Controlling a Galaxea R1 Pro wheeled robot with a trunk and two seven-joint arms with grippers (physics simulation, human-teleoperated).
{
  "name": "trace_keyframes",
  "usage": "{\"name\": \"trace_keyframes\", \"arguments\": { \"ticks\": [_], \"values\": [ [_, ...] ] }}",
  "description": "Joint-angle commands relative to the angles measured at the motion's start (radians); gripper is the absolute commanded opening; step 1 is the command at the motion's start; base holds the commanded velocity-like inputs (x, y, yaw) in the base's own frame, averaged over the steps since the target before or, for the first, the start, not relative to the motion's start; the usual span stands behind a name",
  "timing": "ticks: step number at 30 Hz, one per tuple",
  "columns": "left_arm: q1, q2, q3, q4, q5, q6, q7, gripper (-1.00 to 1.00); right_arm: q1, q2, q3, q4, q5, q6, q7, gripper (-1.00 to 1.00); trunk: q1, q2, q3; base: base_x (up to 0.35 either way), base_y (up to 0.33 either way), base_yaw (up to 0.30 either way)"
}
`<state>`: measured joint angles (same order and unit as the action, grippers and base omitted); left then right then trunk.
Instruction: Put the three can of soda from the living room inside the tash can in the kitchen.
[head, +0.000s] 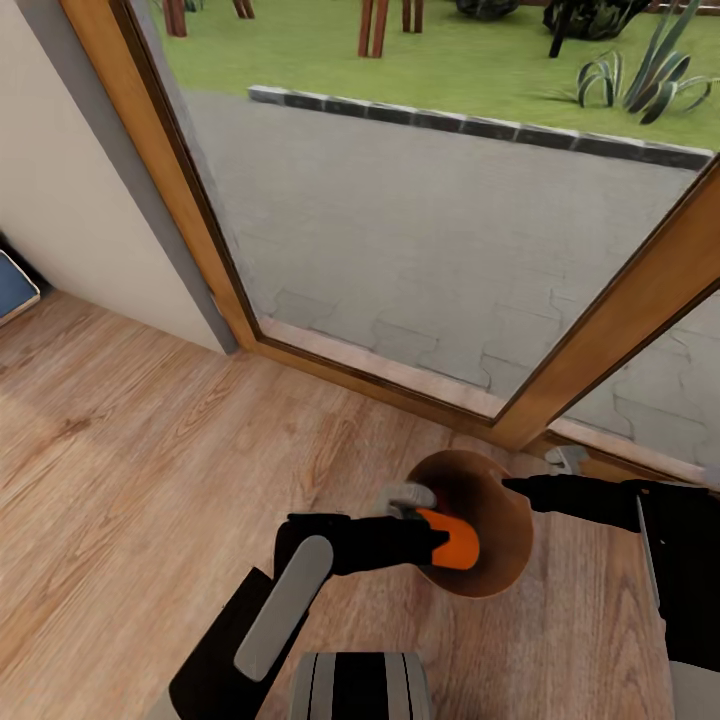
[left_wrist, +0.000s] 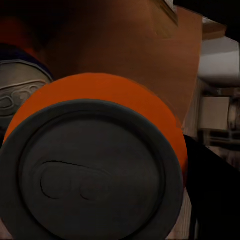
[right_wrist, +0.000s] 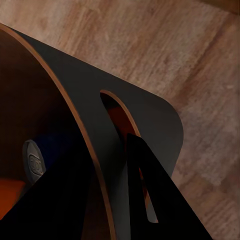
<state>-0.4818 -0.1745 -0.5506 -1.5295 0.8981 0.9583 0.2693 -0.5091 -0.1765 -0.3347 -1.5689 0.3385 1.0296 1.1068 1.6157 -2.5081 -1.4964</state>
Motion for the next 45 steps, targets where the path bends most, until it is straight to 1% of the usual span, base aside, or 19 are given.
{"name": "trace_keyframes", "arguments": {
  "ticks": [1,5,8,10,15,24,27,30,31,37,41,45],
  "values": [
    [0.0,0.0,-0.009,0.0,-0.005,-0.007,0.017,-1.0,0.0,0.0,0.0,0.0,-0.021,0.018,0.002,-1.0,0.0,0.0,0.0,0.0,0.0,0.0],
    [0.001,0.0,-0.022,0.0,-0.003,-0.022,0.041,-1.0,0.0,0.0,0.0,0.0,-0.021,0.018,0.002,-1.0,0.0,0.0,0.0,0.0,0.0,0.0],
    [0.001,0.0,-0.03,0.0,-0.002,-0.025,0.044,-1.0,0.0,0.0,0.0,0.0,-0.021,0.018,0.002,-1.0,0.0,0.0,0.0,0.0,0.0,0.0],
    [0.002,0.0,-0.045,0.0,-0.002,-0.048,0.047,-1.0,0.0,0.0,0.0,0.0,-0.021,0.018,0.002,-1.0,0.0,0.0,0.0,0.0,0.0,0.0],
    [0.0,0.0,-0.052,0.0,-0.003,-0.065,0.053,-1.0,0.0,0.0,0.0,0.0,-0.021,0.018,0.003,-1.0,0.0,0.0,0.0,0.0,0.0,0.0],
    [0.0,0.0,-0.052,-0.001,-0.005,-0.07,0.055,-1.0,0.0,0.002,0.001,0.0,-0.022,0.018,0.003,-1.0,0.0,0.0,0.0,0.0,0.0,0.0],
    [0.0,0.0,-0.052,-0.001,-0.004,-0.084,0.062,-1.0,0.0,0.002,0.001,0.0,-0.022,0.018,0.004,-1.0,0.0,0.0,0.0,0.0,0.0,0.0],
    [-0.001,0.0,-0.052,-0.001,0.0,-0.097,0.117,-1.0,0.0,0.0,0.0,0.0,-0.022,0.018,0.004,-1.0,0.0,0.0,0.0,0.0,0.0,0.0],
    [-0.001,0.0,-0.053,-0.001,0.008,-0.102,0.135,-1.0,0.0,0.0,0.0,0.0,-0.022,0.018,0.004,-1.0,0.0,0.0,0.0,0.0,0.0,0.0],
    [-0.001,0.0,-0.054,-0.001,0.014,-0.105,0.15,-1.0,0.0,0.0,0.0,0.0,-0.022,0.018,0.004,-1.0,0.0,0.0,0.0,0.0,0.0,0.0],
    [-0.001,0.0,-0.055,0.0,0.016,-0.147,0.153,-1.0,0.0,0.0,0.0,0.0,-0.022,0.018,0.004,-1.0,0.0,0.0,0.0,0.0,0.0,0.0],
    [-0.002,0.0,-0.059,0.0,0.016,-0.16,0.162,-1.0,0.0,0.0,0.0,0.0,-0.022,0.018,0.004,-1.0,0.0,0.0,0.0,0.0,0.0,0.0]
  ]
}}
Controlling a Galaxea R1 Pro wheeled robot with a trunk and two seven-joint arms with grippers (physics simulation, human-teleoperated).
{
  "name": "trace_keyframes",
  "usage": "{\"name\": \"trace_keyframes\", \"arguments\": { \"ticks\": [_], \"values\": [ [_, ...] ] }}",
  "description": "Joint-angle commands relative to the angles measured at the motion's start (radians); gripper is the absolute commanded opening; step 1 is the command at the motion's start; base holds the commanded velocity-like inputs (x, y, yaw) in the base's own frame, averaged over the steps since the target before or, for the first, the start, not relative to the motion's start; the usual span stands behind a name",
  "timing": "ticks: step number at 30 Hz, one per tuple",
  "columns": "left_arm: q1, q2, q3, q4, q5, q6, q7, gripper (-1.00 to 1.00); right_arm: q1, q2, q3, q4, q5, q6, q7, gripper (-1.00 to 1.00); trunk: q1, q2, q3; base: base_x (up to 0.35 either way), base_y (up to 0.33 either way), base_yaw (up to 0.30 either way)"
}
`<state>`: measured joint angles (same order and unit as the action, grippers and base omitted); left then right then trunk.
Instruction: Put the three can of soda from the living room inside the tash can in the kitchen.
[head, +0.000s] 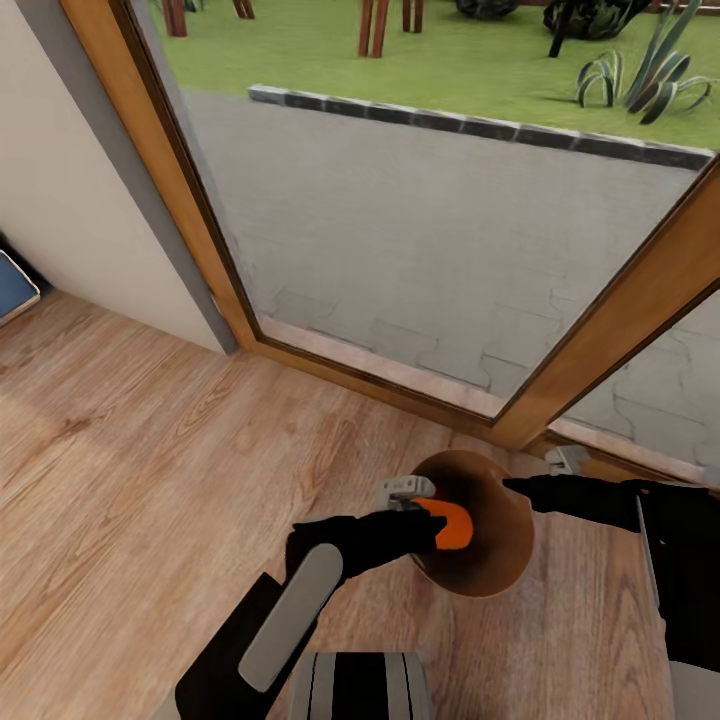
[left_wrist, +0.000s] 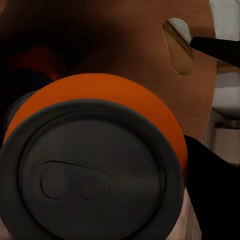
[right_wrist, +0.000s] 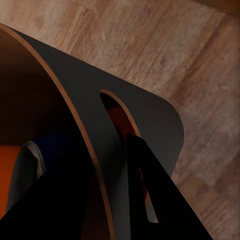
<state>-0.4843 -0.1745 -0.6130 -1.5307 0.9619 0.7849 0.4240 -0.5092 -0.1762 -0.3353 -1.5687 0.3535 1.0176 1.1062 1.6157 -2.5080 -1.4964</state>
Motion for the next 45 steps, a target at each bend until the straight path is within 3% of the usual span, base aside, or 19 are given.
{"name": "trace_keyframes", "arguments": {
  "ticks": [1,4,5,8,27,29,30,45],
  "values": [
    [0.0,0.0,0.003,0.002,-0.047,0.006,0.023,-1.0,0.0,0.0,0.001,-0.001,-0.038,0.03,0.004,-1.0,0.0,0.0,0.0,0.0,0.0,0.0],
    [-0.01,0.0,-0.017,0.005,-0.031,-0.032,0.097,-1.0,0.0,0.001,0.001,-0.001,-0.038,0.03,0.004,-1.0,0.0,0.0,0.0,0.0,0.0,0.0],
    [-0.025,0.0,-0.051,0.008,0.011,-0.054,0.127,-1.0,0.0,0.001,0.001,-0.001,-0.038,0.03,0.004,-1.0,0.0,0.0,0.0,0.0,0.0,0.0],
    [-0.054,0.0,-0.097,0.017,0.075,-0.085,0.163,-1.0,0.0,0.001,0.001,-0.001,-0.038,0.03,0.004,-1.0,0.0,0.0,0.0,0.0,0.0,0.0],
    [-0.06,0.0,-0.108,0.011,0.126,-0.097,0.173,-1.0,0.0,0.001,0.001,-0.001,-0.038,0.03,0.004,-1.0,0.0,0.0,0.0,0.0,0.0,0.0],
    [-0.06,0.0,-0.108,0.011,0.129,-0.121,0.173,-1.0,0.0,0.0,0.001,-0.001,-0.038,0.03,0.005,-1.0,0.0,0.0,0.0,0.0,0.0,0.0],
    [-0.06,0.0,-0.108,0.011,0.129,-0.125,0.173,1.0,0.0,0.0,0.002,-0.001,-0.038,0.03,0.005,-1.0,0.0,0.0,0.0,0.0,0.0,0.0],
    [-0.06,0.0,-0.108,0.012,0.13,-0.131,0.173,1.0,0.0,0.0,0.001,-0.001,-0.038,0.03,0.006,-1.0,0.0,0.0,0.0,0.0,0.0,0.0]
  ]
}}
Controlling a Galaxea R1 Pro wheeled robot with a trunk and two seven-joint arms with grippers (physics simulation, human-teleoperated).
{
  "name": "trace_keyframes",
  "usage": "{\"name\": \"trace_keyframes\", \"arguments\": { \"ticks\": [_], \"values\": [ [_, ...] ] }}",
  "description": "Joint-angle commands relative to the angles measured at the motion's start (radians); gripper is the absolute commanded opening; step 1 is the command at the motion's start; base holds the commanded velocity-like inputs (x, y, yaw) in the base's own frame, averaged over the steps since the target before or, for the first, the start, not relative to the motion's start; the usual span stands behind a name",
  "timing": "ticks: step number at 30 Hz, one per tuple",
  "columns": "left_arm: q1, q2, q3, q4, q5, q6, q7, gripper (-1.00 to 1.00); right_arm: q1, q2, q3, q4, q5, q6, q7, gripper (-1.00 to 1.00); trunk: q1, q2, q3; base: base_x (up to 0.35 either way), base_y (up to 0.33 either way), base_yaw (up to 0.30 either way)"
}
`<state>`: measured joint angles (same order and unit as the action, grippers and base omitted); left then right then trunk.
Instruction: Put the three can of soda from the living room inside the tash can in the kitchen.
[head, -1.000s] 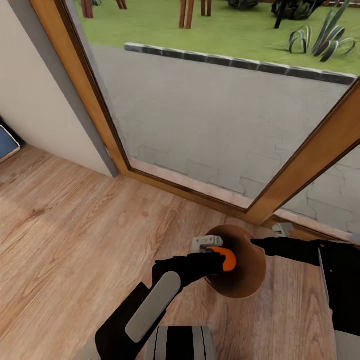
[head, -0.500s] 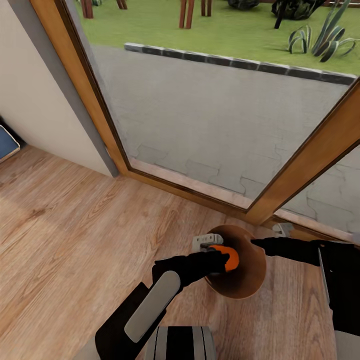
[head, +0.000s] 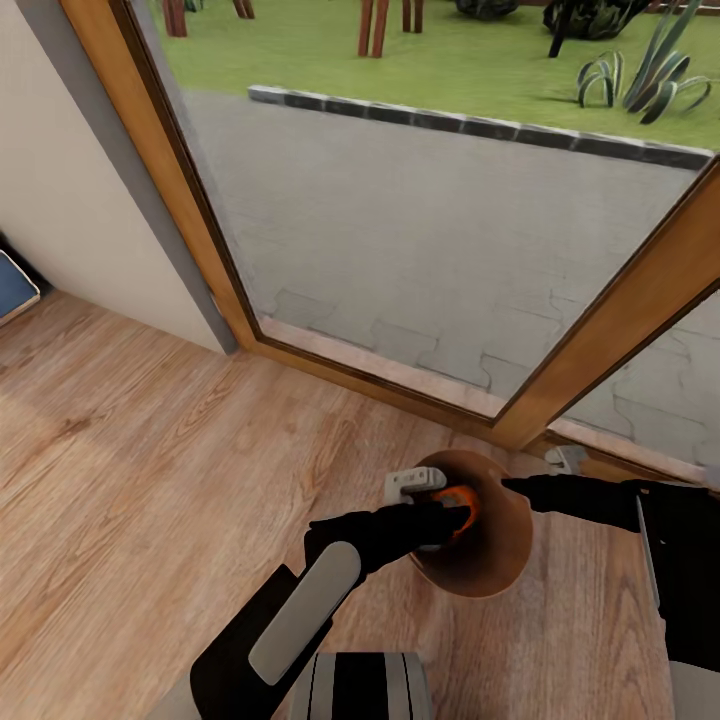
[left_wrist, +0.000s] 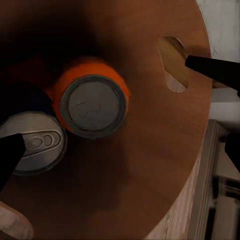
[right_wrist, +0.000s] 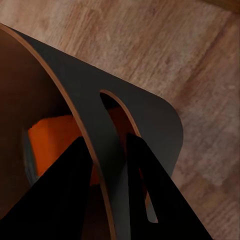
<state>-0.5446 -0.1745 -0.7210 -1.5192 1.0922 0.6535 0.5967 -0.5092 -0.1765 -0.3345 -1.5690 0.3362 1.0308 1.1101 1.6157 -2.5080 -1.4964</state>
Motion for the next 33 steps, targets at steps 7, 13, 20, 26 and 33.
{"name": "trace_keyframes", "arguments": {
  "ticks": [7,13,20,26,33],
  "values": [
    [0.0,0.0,-0.003,-0.003,0.0,0.005,0.0,1.0,0.0,0.0,0.0,0.0,-0.02,0.016,0.002,-1.0,0.0,0.0,0.0,0.0,0.0,0.0],
    [0.0,0.0,-0.045,-0.011,-0.003,0.073,0.0,1.0,0.0,0.0,0.0,0.0,-0.02,0.016,0.002,-1.0,0.0,0.0,0.0,0.0,0.0,0.0],
    [0.002,0.0,-0.047,-0.026,-0.004,0.312,-0.059,1.0,0.0,0.0,0.0,0.0,-0.02,0.016,0.002,-1.0,0.0,0.0,0.0,0.0,0.0,0.0],
    [0.002,0.183,0.029,-0.028,-0.008,0.339,-0.44,1.0,0.0,0.0,0.0,0.0,-0.02,0.016,0.001,-1.0,0.0,0.0,0.0,0.0,0.0,0.0],
    [0.003,0.549,0.216,-0.023,-0.016,0.136,-1.121,1.0,0.0,0.0,0.0,0.0,-0.02,0.016,0.001,-1.0,0.0,0.0,0.0,0.0,0.0,0.0]
  ]
}}
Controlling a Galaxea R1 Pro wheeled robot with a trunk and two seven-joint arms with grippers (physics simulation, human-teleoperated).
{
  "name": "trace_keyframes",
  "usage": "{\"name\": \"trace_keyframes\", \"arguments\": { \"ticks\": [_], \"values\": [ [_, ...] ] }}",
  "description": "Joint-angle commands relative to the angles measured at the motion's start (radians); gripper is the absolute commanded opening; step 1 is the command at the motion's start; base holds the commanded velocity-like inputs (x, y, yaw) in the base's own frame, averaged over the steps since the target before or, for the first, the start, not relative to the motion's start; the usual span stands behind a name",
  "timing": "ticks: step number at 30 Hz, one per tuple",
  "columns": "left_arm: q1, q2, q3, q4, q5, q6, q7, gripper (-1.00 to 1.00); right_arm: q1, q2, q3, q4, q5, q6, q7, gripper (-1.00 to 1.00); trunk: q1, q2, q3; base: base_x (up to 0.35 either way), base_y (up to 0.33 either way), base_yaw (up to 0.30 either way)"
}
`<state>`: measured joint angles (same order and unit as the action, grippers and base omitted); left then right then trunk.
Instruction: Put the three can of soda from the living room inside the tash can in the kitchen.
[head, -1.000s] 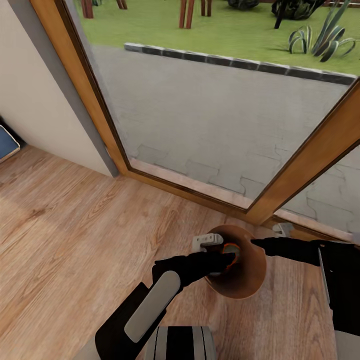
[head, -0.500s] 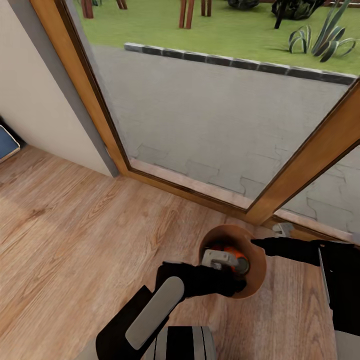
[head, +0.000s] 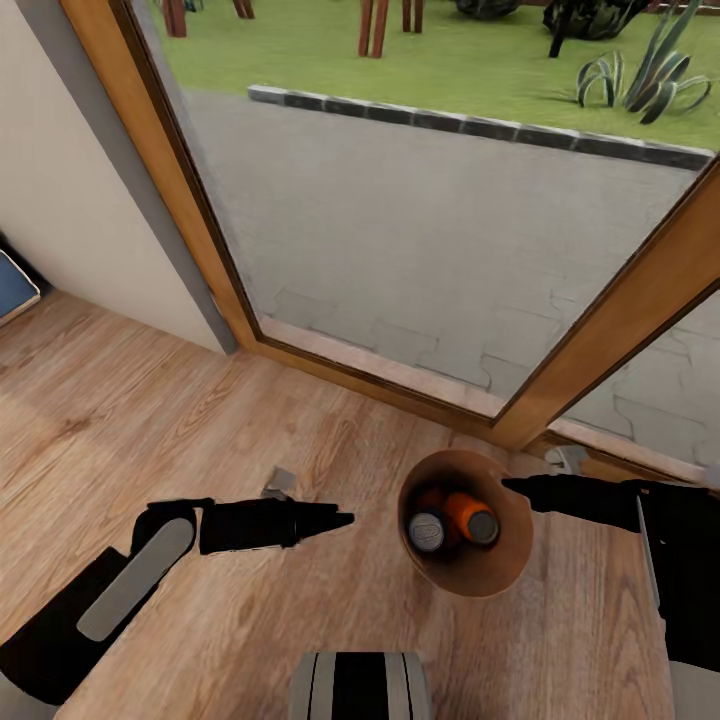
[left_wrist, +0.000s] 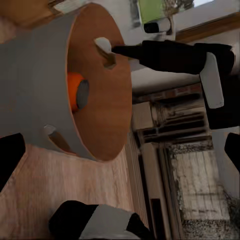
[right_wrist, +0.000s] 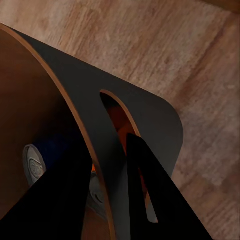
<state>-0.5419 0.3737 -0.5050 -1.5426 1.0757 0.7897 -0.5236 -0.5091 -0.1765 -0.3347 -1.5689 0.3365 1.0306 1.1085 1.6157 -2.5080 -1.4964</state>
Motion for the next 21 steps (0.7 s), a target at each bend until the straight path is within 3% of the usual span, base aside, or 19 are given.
{"name": "trace_keyframes", "arguments": {
  "ticks": [1,4,5,7,10,12,15,21],
  "values": [
    [0.0,0.052,0.005,0.001,0.003,-0.027,-0.035,1.0,0.0,0.0,0.0,0.0,-0.02,0.017,0.002,-1.0,0.0,0.0,0.0,0.0,0.0,0.0],
    [0.003,0.174,0.013,0.009,0.01,-0.066,-0.083,1.0,0.0,0.0,0.0,0.0,-0.02,0.017,0.002,-1.0,0.0,0.0,0.0,0.0,0.0,0.0],
    [0.003,0.204,0.014,0.015,0.009,-0.074,-0.088,1.0,0.0,0.0,0.0,0.0,-0.02,0.017,0.002,-1.0,0.0,0.0,0.0,0.0,0.0,0.0],
    [0.003,0.229,0.015,0.028,0.004,-0.091,-0.092,1.0,0.0,0.0,0.0,0.0,-0.02,0.017,0.002,-1.0,0.0,0.0,0.0,0.0,0.0,0.0],
    [0.003,0.239,0.016,0.038,0.001,-0.115,-0.086,1.0,0.0,0.0,0.0,0.0,-0.02,0.017,0.003,-1.0,0.0,0.0,0.0,0.0,0.0,0.0],
    [0.004,0.271,0.014,0.041,-0.02,-0.126,-0.045,1.0,0.0,-0.008,-0.009,0.0,-0.021,0.017,0.004,-1.0,0.0,0.0,0.0,0.0,0.0,0.0],
    [0.004,0.304,0.01,0.042,-0.062,-0.127,-0.032,1.0,0.0,-0.015,-0.017,0.0,-0.023,0.017,0.005,-1.0,0.0,0.0,0.0,0.0,0.0,0.0],
    [0.004,0.316,0.007,0.041,-0.089,-0.126,-0.03,1.0,0.0,-0.023,-0.02,0.0,-0.038,0.017,0.009,-1.0,0.0,0.0,0.0,0.0,0.0,0.0]
  ]
}}
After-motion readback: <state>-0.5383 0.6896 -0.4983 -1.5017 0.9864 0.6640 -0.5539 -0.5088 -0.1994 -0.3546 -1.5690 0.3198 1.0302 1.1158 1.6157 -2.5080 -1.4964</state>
